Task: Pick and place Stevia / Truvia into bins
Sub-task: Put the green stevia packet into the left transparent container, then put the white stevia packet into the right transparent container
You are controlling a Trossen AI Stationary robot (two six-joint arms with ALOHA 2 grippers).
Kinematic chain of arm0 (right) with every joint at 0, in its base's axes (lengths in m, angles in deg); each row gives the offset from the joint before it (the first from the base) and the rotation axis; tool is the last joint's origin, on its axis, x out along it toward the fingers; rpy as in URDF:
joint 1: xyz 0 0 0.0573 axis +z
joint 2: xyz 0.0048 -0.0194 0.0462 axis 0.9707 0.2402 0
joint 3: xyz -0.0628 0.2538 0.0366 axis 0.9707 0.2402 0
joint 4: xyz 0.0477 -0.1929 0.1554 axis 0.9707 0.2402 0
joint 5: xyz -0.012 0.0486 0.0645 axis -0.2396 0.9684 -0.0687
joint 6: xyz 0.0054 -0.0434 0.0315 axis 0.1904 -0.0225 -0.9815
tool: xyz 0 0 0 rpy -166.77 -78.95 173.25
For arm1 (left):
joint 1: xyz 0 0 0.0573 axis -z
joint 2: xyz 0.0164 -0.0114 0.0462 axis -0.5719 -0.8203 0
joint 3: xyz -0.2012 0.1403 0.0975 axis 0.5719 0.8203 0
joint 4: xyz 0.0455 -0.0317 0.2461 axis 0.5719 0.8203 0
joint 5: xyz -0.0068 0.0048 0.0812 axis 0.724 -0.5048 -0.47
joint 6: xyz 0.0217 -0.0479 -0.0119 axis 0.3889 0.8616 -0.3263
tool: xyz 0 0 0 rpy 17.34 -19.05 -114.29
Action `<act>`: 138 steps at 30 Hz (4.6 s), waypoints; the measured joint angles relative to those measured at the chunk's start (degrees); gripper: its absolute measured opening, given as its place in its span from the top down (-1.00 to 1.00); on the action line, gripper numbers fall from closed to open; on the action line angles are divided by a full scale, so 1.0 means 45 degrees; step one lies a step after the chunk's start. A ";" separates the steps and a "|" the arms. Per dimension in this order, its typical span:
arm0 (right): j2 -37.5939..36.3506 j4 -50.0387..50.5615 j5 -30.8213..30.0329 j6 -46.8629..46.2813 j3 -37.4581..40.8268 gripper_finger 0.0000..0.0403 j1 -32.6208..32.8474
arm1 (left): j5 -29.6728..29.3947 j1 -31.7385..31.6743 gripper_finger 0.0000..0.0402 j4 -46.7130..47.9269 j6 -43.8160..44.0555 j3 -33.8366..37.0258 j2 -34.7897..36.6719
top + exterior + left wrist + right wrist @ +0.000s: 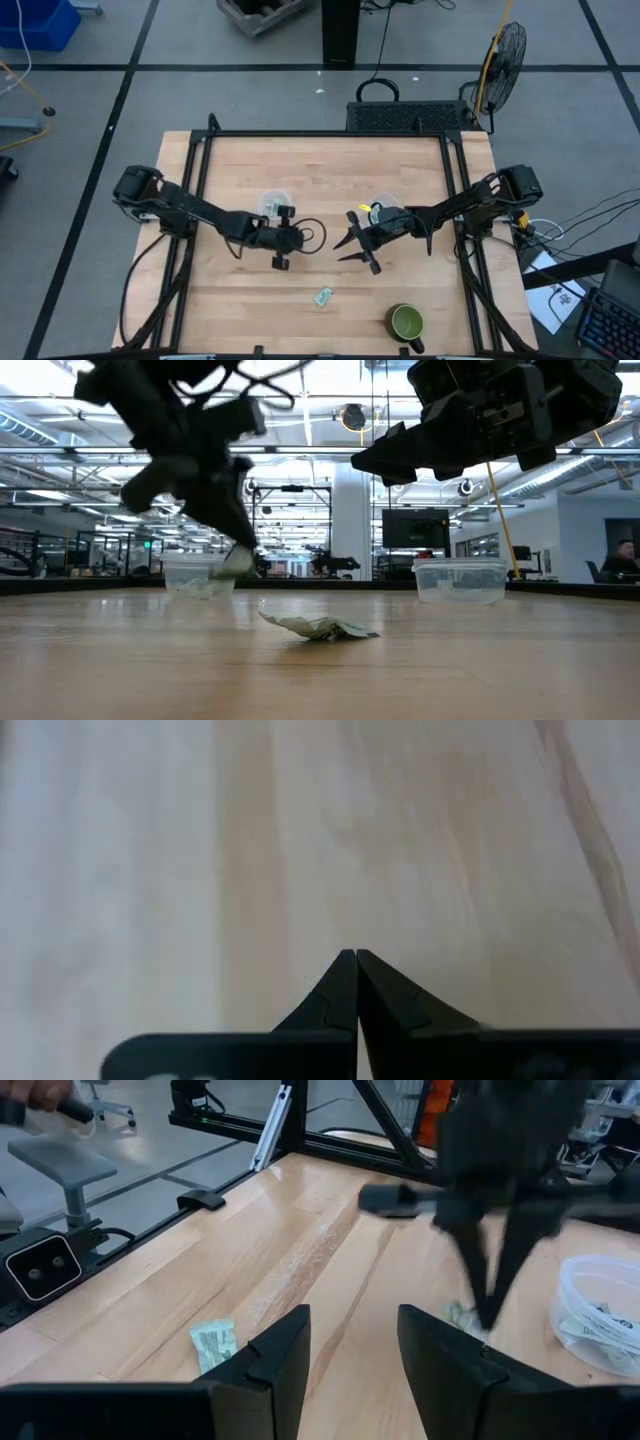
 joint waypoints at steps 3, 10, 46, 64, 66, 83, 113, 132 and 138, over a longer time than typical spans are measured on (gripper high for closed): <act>0.0000 -0.0032 0.0005 0.0001 0.0000 0.28 0.0000 | -0.0539 -0.0081 0.98 0.0633 -0.0492 -0.0078 0.1031; 0.0000 -0.0009 0.0000 0.0003 0.0000 0.28 0.0000 | -0.1993 -0.0649 0.98 0.2806 -0.0094 -0.0102 0.3571; 0.0000 -0.0064 0.0008 0.0070 0.0000 0.28 0.0212 | -0.1890 -0.2606 0.92 0.2360 0.2291 0.1505 0.3624; 0.1368 0.2875 -0.0686 0.0080 -0.3017 0.07 0.1792 | -0.1476 -0.1115 0.43 0.1331 0.0681 -0.0059 0.3725; 0.1810 0.2966 -0.0660 -0.0034 -0.3087 0.03 0.1875 | -0.1466 -0.1040 0.34 0.1410 0.0831 -0.0059 0.3725; 0.5541 0.4261 0.0019 -0.0504 -0.5015 0.00 0.2106 | -0.1408 -0.0797 0.23 0.1568 0.0835 -0.0059 0.3735; 0.5508 0.5064 0.0570 0.0330 -0.5013 0.40 0.1404 | -0.1418 -0.0797 0.23 0.2111 0.0928 -0.0059 0.3730; 0.5440 0.4582 0.0289 0.0392 -0.4979 0.96 0.1002 | -0.1413 -0.0797 0.23 0.2114 0.0928 -0.0059 0.3730; 0.4018 0.6267 -0.0112 0.0744 -0.4973 0.93 0.0746 | -0.1413 -0.0797 0.23 0.2125 0.0931 -0.0059 0.3725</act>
